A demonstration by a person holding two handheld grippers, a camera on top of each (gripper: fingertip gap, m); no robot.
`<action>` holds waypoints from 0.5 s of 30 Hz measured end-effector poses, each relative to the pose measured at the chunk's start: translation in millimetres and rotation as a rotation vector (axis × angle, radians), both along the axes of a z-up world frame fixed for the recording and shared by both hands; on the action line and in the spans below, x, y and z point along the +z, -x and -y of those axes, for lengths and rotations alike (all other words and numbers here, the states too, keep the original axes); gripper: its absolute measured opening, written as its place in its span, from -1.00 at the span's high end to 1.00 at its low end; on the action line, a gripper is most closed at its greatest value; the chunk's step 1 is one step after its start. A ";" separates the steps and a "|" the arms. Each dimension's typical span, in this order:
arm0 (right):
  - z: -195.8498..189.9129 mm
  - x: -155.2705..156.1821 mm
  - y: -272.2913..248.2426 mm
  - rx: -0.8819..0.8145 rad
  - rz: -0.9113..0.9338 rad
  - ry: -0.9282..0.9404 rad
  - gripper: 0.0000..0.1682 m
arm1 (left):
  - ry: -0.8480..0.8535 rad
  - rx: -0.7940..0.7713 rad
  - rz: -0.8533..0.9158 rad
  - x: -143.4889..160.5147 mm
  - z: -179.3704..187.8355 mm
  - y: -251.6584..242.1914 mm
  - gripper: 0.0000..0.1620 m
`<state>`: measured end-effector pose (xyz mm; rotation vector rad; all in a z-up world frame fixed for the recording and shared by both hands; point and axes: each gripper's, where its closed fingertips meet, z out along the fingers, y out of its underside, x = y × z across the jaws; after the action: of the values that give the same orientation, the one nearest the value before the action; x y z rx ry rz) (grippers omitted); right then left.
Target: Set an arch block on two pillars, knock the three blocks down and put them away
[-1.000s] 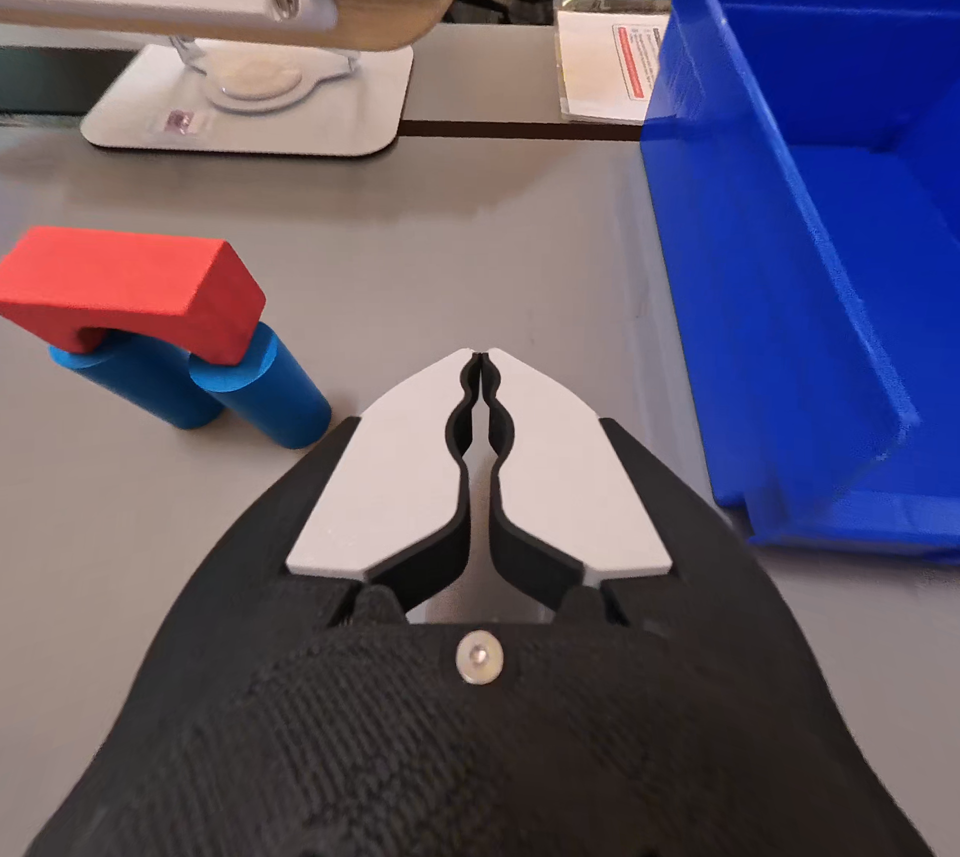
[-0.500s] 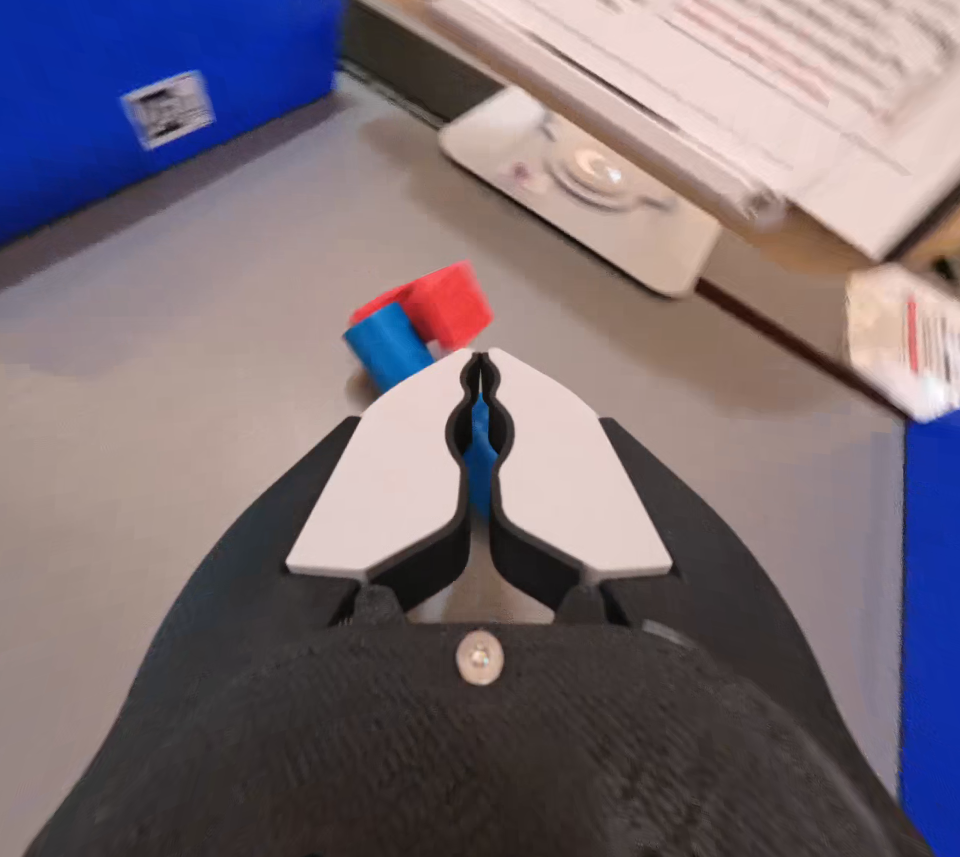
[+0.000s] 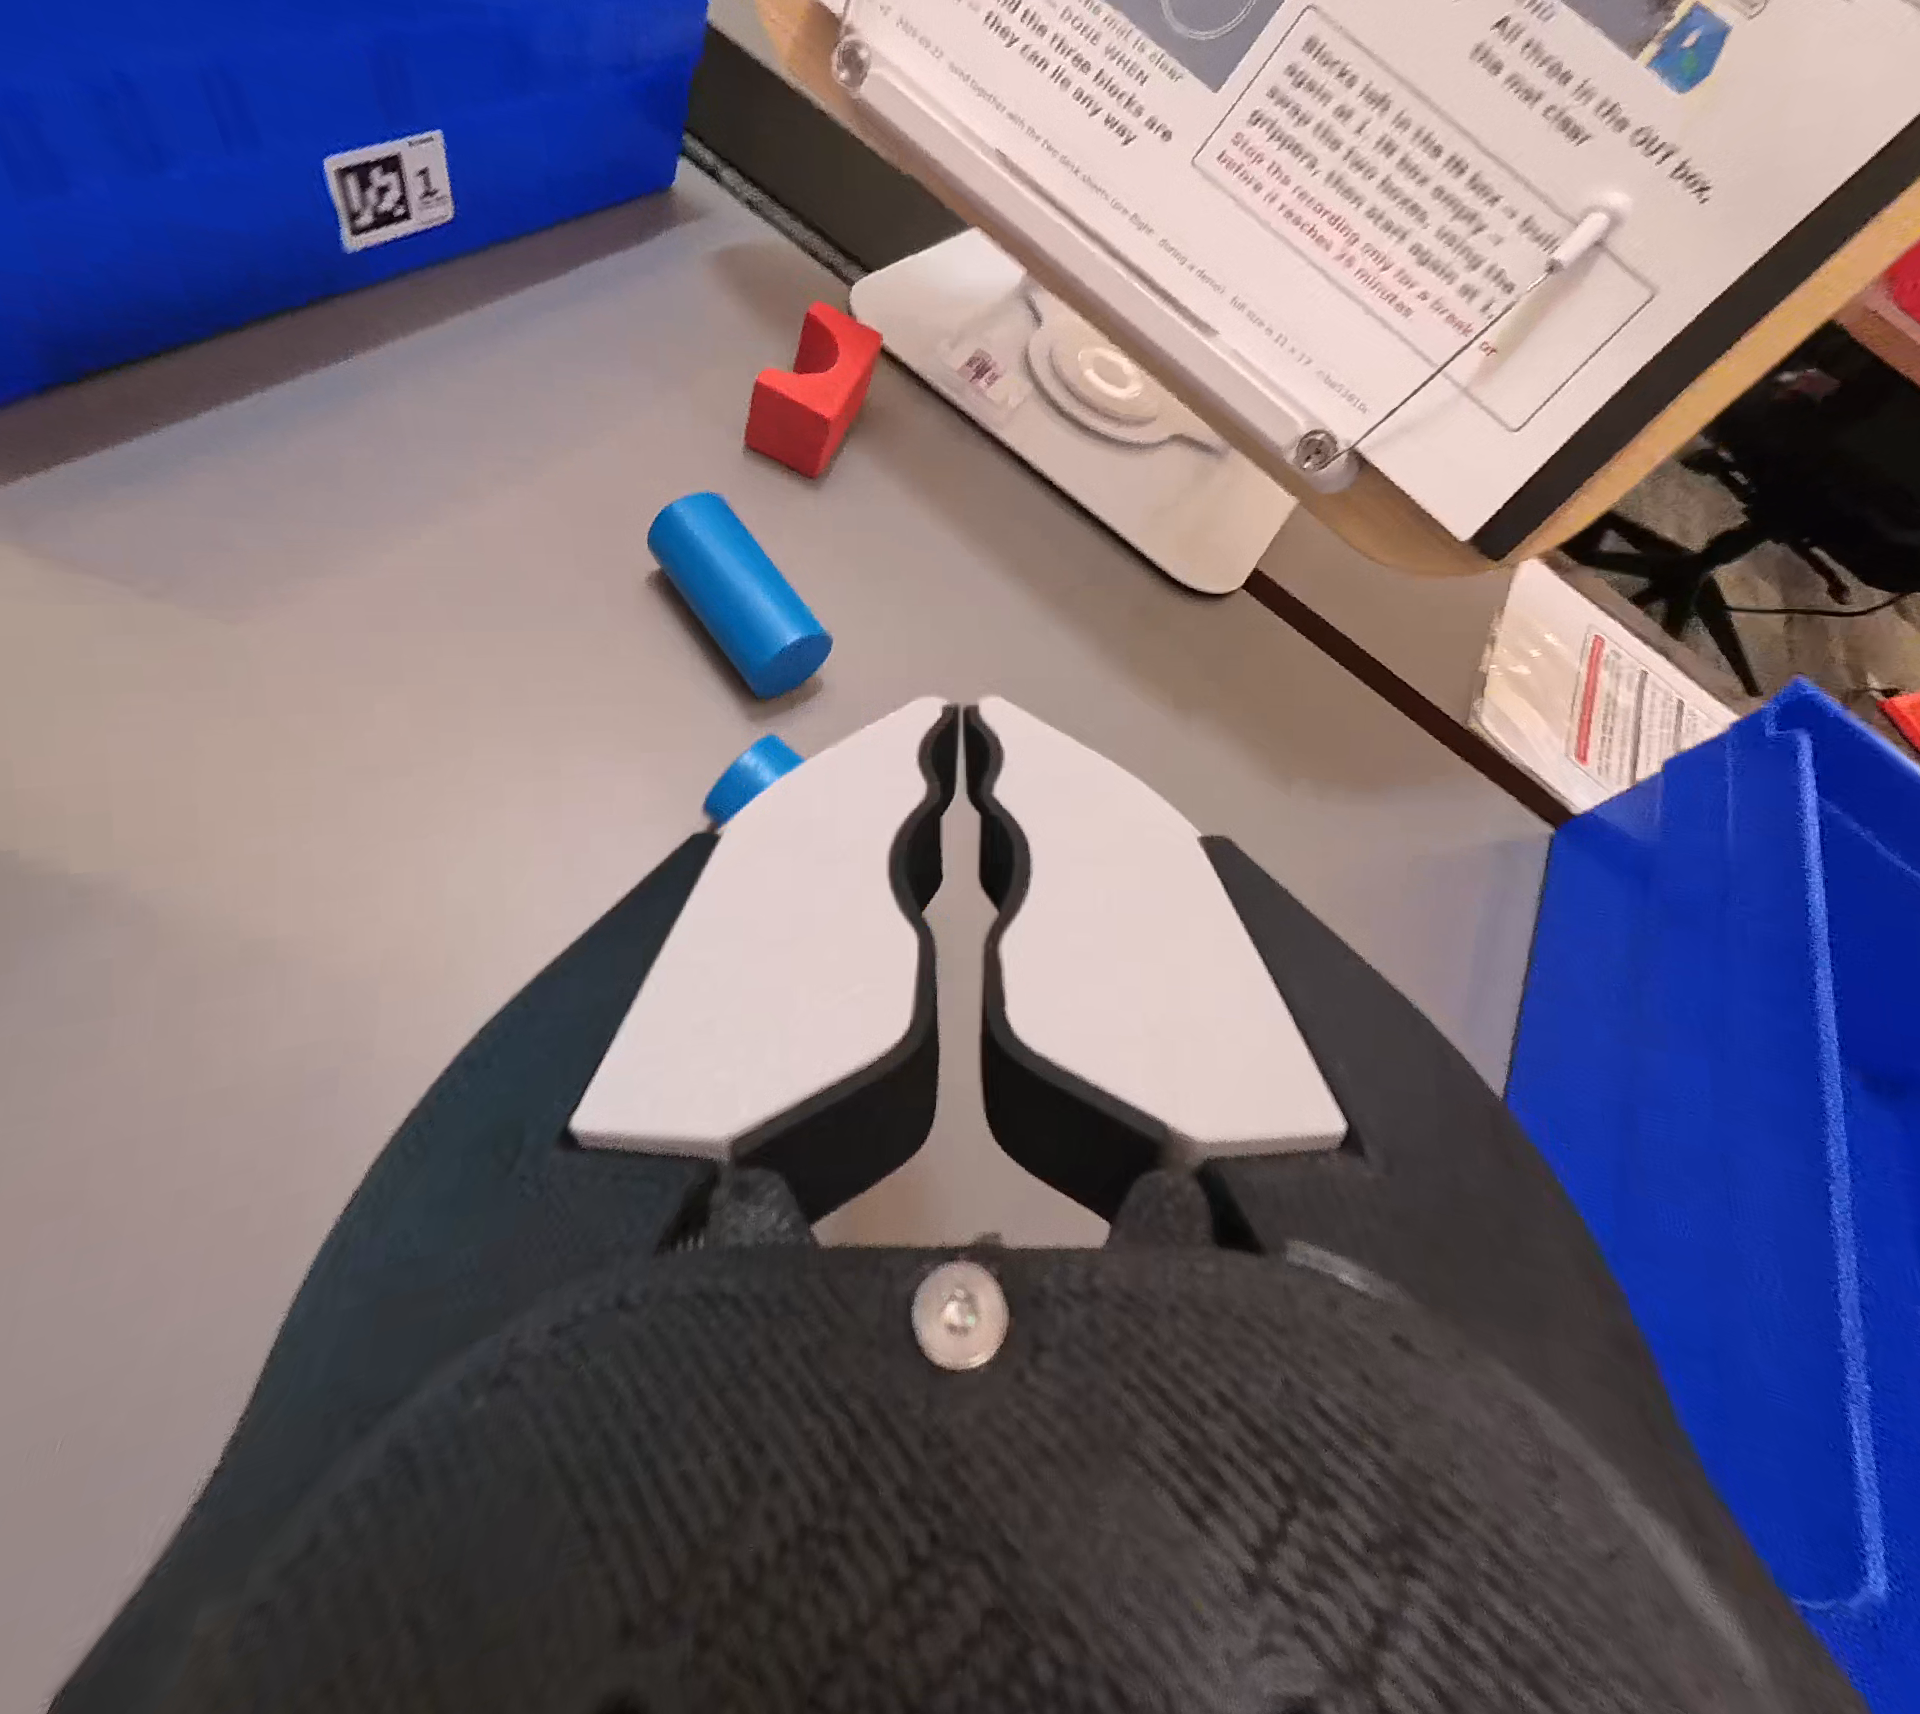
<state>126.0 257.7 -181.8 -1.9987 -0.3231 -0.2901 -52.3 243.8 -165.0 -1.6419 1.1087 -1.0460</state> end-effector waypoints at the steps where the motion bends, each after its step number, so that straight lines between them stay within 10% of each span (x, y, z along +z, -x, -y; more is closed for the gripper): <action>1: 4.2 -4.0 1.4 0.028 -0.007 0.023 0.90 | -0.001 -0.003 -0.005 -1.1 0.7 -0.9 1.00; 10: 41.2 -52.1 12.0 0.282 -0.045 0.281 0.05 | 0.018 -0.038 -0.024 -9.1 7.7 -8.7 1.00; 15: 26.9 -58.0 -3.4 0.345 0.009 0.315 -0.09 | 0.023 -0.058 -0.037 -11.9 11.8 -12.0 0.99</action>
<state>129.4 230.7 -239.8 -2.2020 -0.7471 -0.0286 -40.4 232.0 -176.9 -1.6622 1.1785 -1.0735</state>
